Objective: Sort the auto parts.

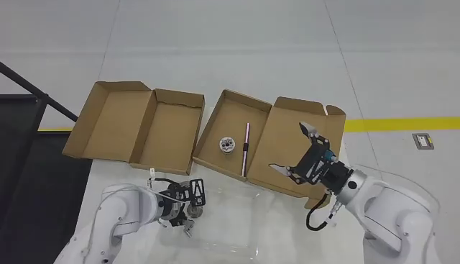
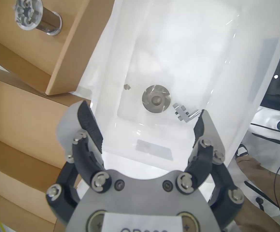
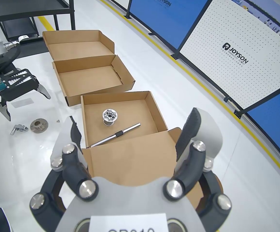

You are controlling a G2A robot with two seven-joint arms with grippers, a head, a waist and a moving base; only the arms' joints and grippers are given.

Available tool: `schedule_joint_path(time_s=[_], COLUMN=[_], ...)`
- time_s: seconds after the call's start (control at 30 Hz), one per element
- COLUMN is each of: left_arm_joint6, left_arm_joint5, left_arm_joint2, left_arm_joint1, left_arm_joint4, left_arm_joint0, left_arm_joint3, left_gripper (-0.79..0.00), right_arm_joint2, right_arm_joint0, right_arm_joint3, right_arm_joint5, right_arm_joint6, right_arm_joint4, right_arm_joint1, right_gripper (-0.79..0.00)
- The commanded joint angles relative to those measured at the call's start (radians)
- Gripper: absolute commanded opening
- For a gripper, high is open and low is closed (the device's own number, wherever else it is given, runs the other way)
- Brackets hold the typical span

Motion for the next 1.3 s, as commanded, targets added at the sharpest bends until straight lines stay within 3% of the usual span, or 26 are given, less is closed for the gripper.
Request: schedule_joint_path(time_s=[0.0,0.37,0.4,0.43,0.47,0.5,0.7,0.77,0.93,1.0,1.27], left_arm_joint6=[0.015,-0.036,-0.032,-0.035,-0.045,-0.053,-0.117,-0.137,-0.158,-0.162,-0.2], left_arm_joint5=[0.026,0.036,0.032,0.035,0.045,0.053,0.117,0.137,0.158,0.162,0.2], left_arm_joint2=[0.004,0.143,0.163,0.18,0.2,0.221,0.321,0.342,0.395,0.417,0.466], left_arm_joint1=[-0.001,-0.003,0.0,0.003,0.006,0.01,0.036,0.042,0.052,0.054,0.052], left_arm_joint4=[0.014,-0.037,-0.046,-0.049,-0.045,-0.042,-0.093,-0.132,-0.184,-0.203,-0.274], left_arm_joint0=[0.006,-0.084,-0.097,-0.109,-0.121,-0.133,-0.204,-0.225,-0.273,-0.29,-0.336], left_arm_joint3=[0.003,0.092,0.097,0.106,0.113,0.117,0.151,0.155,0.188,0.201,0.245], left_gripper=[0.0,0.0,-0.046,-0.185,-0.262,-0.283,-0.296,-0.231,-0.302,-0.376,-0.416], right_arm_joint2=[0.0,0.0,0.0,0.0,0.0,0.0,0.0,0.0,0.0,0.0,0.0], right_arm_joint0=[0.0,0.0,0.0,0.0,0.0,0.0,0.0,0.0,0.0,0.0,0.0], right_arm_joint3=[0.0,0.0,0.0,0.0,0.0,0.0,0.0,0.0,0.0,0.0,0.0], right_arm_joint5=[0.0,0.0,0.0,0.0,0.0,0.0,0.0,0.0,0.0,0.0,0.0], right_arm_joint6=[0.0,0.0,0.0,0.0,0.0,0.0,0.0,0.0,0.0,0.0,0.0], right_arm_joint4=[0.0,0.0,0.0,0.0,0.0,0.0,0.0,0.0,0.0,0.0,0.0], right_arm_joint1=[0.0,0.0,0.0,0.0,0.0,0.0,0.0,0.0,0.0,0.0,0.0], right_gripper=[0.0,0.0,0.0,0.0,0.0,0.0,0.0,0.0,0.0,0.0,0.0])
